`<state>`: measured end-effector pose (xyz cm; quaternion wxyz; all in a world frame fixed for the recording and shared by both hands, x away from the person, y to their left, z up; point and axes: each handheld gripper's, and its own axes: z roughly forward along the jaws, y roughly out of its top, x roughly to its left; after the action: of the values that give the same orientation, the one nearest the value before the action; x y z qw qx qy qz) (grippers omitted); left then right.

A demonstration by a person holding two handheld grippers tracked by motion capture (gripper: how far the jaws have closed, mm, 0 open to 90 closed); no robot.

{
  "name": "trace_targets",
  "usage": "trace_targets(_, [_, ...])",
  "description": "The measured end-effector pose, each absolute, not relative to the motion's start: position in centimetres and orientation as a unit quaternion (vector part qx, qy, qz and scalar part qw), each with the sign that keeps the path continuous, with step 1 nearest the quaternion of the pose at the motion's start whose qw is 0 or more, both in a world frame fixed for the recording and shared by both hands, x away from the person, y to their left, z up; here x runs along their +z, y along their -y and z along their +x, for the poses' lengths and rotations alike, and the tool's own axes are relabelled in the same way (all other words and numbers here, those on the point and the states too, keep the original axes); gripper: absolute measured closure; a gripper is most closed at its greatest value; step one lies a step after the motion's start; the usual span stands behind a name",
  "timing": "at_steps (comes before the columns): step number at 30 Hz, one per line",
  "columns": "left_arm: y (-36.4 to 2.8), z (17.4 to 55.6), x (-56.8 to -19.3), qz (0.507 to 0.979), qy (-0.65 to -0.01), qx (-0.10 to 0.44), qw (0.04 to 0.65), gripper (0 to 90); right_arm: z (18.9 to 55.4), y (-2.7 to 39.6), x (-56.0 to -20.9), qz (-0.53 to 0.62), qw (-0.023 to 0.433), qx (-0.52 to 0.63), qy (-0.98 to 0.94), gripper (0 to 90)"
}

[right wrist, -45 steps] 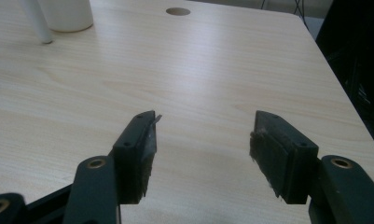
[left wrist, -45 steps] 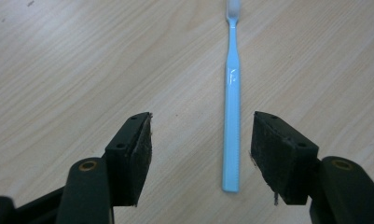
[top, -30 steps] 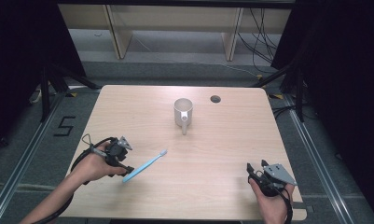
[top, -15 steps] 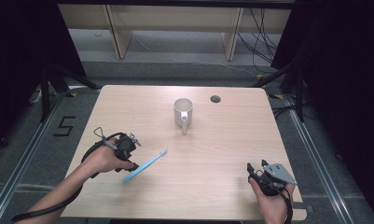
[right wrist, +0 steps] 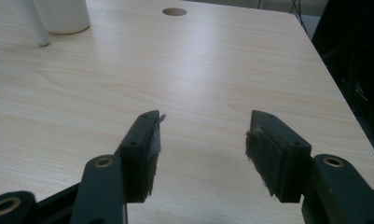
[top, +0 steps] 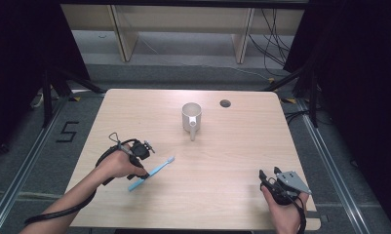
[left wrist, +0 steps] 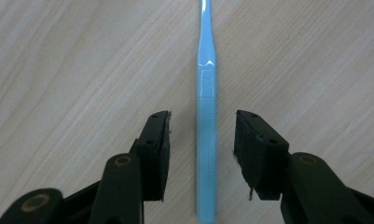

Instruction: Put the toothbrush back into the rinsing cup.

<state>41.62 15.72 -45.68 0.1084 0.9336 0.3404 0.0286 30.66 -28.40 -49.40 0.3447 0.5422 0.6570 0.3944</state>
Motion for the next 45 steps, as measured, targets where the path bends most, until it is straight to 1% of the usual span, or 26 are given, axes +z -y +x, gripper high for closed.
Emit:
trace_targets(2, [-15.6,41.8,-45.8,0.936,-0.337,0.030,0.098,55.2,30.5,28.2,-49.3,0.551,0.339,0.394,-0.653,45.0])
trace_targets(6, [-15.2,41.9,-46.2,0.937,-0.334,0.025,0.094,55.3,30.7,28.5,-49.2,0.532,0.357,0.392,-0.660,45.0])
trace_targets(7, [-14.9,41.9,-46.4,0.939,-0.332,0.020,0.089,55.6,30.6,28.4,-49.2,0.541,0.345,0.394,-0.658,45.0])
trace_targets(8, [-14.8,41.9,-46.4,0.940,-0.328,0.020,0.087,56.1,30.7,28.5,-49.2,0.535,0.354,0.391,-0.660,44.9])
trace_targets(9, [-14.7,41.9,-46.4,0.940,-0.327,0.023,0.095,56.8,30.6,28.3,-49.2,0.548,0.343,0.396,-0.652,44.9])
trace_targets(11, [-14.6,41.9,-46.3,0.940,-0.327,0.022,0.094,57.9,30.7,28.4,-49.2,0.542,0.348,0.393,-0.657,44.9])
trace_targets(13, [-14.3,41.9,-46.4,0.939,-0.330,0.020,0.094,59.5,30.5,28.3,-49.3,0.556,0.340,0.390,-0.650,44.9])
trace_targets(14, [-14.2,41.9,-46.4,0.941,-0.327,0.019,0.089,59.9,30.7,28.7,-49.3,0.540,0.353,0.387,-0.659,44.9])
trace_targets(15, [-14.1,41.8,-46.5,0.941,-0.328,0.015,0.086,60.1,30.6,28.5,-49.4,0.549,0.343,0.392,-0.654,44.9])
trace_targets(19, [-14.0,41.9,-46.6,0.943,-0.323,0.015,0.077,61.3,30.6,28.5,-49.4,0.553,0.338,0.392,-0.653,44.9])
trace_targets(20, [-13.9,41.9,-46.7,0.943,-0.323,0.013,0.075,62.4,30.7,28.6,-49.4,0.546,0.349,0.386,-0.656,44.9])
trace_targets(21, [-13.9,42.0,-46.7,0.945,-0.319,0.011,0.070,62.6,30.7,28.7,-49.4,0.544,0.349,0.384,-0.659,44.8])
trace_targets(23, [-13.8,42.0,-46.8,0.944,-0.322,0.012,0.072,63.2,30.7,28.6,-49.4,0.547,0.346,0.384,-0.659,44.8])
trace_targets(27, [-13.6,42.2,-46.7,0.950,-0.306,0.013,0.057,64.8,30.6,28.3,-49.5,0.563,0.331,0.391,-0.649,44.7])
trace_targets(29, [-13.6,42.2,-46.8,0.950,-0.305,0.012,0.056,65.5,30.8,28.7,-49.5,0.545,0.346,0.387,-0.659,44.7])
trace_targets(34, [-13.8,42.2,-47.1,0.950,-0.306,0.011,0.055,67.0,30.8,28.6,-49.4,0.547,0.345,0.388,-0.657,44.7])
trace_targets(37, [-13.8,42.2,-47.3,0.951,-0.304,0.012,0.055,67.3,30.7,28.5,-49.4,0.553,0.335,0.393,-0.654,44.6])
trace_targets(43, [-13.6,42.2,-47.4,0.951,-0.302,0.013,0.057,67.4,30.8,28.5,-49.4,0.544,0.345,0.388,-0.659,44.4])
trace_targets(45, [-13.6,42.2,-47.4,0.951,-0.302,0.013,0.056,67.5,30.7,28.2,-49.4,0.561,0.328,0.393,-0.650,44.4])
